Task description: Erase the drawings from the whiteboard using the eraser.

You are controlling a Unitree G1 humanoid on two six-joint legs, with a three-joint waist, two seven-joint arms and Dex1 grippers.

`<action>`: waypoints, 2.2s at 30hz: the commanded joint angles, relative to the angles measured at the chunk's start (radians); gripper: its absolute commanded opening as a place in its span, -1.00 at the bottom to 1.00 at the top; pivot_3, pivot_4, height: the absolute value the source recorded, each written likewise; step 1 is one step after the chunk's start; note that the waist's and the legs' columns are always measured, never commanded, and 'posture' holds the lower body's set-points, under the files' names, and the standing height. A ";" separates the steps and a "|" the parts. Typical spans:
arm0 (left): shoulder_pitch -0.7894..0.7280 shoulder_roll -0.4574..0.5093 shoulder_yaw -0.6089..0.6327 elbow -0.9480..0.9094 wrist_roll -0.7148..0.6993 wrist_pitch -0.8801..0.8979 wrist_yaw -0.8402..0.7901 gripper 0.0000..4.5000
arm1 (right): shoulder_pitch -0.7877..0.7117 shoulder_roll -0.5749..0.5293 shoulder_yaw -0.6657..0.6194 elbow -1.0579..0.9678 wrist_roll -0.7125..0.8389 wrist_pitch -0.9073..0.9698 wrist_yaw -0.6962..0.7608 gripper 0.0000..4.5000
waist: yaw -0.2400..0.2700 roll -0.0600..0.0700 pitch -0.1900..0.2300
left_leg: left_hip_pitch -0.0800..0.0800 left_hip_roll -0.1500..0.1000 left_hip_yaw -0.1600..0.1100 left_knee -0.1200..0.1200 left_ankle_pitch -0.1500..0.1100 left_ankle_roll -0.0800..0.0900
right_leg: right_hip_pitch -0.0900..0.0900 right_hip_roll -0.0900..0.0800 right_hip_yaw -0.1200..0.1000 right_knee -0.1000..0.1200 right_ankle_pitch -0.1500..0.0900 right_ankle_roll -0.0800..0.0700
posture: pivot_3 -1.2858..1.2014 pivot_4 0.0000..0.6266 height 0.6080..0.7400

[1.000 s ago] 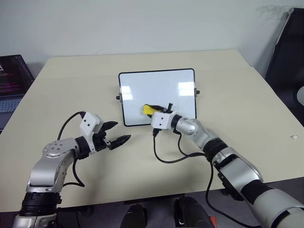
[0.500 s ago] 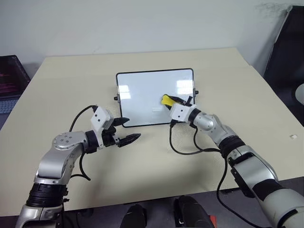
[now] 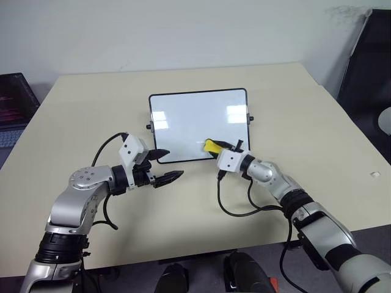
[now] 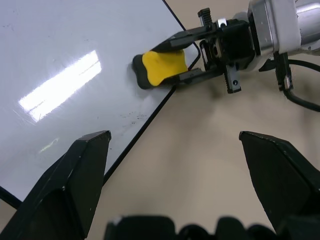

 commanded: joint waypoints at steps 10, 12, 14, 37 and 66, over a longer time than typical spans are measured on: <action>-0.045 -0.031 -0.023 0.007 0.001 -0.026 -0.008 1.00 | 0.078 -0.021 -0.035 -0.272 -0.006 0.149 0.033 -0.48 | 0.009 0.000 0.000 | -0.003 -0.001 -0.002 -0.001 0.000 0.000 | -0.001 -0.001 -0.003 -0.003 0.000 0.000 | 0.03 -0.52 1.00; -0.056 -0.023 -0.040 0.000 0.007 -0.027 -0.026 1.00 | 0.117 -0.032 -0.077 -0.368 0.042 0.218 0.063 -0.48 | 0.010 0.000 0.000 | -0.003 -0.001 -0.002 -0.001 0.000 0.000 | -0.001 -0.001 -0.003 -0.003 0.000 0.000 | 0.03 -0.52 1.00; -0.064 -0.012 -0.054 -0.009 0.011 -0.029 -0.047 1.00 | 0.166 -0.046 -0.117 -0.487 0.089 0.314 0.100 -0.48 | 0.015 0.000 0.000 | -0.004 -0.001 -0.003 -0.001 0.000 0.000 | -0.001 -0.001 -0.003 -0.003 0.000 0.000 | 0.03 -0.52 1.00; -0.377 -0.169 -0.306 0.221 0.166 -0.188 -0.207 1.00 | 0.510 0.036 -0.592 -1.260 0.408 1.605 -0.020 -0.48 | 0.044 0.003 0.002 | -0.006 -0.001 -0.001 0.000 0.000 0.000 | -0.002 0.001 -0.004 -0.004 -0.003 0.006 | 0.03 -0.52 1.00; -0.364 -0.218 -0.294 0.187 0.195 -0.189 -0.180 1.00 | 0.390 0.020 -0.631 -1.054 0.496 1.543 -0.113 0.99 | 0.042 0.003 0.002 | -0.007 -0.002 -0.002 0.000 -0.001 0.000 | -0.003 0.000 -0.003 -0.004 -0.003 0.006 | 0.03 -0.52 1.00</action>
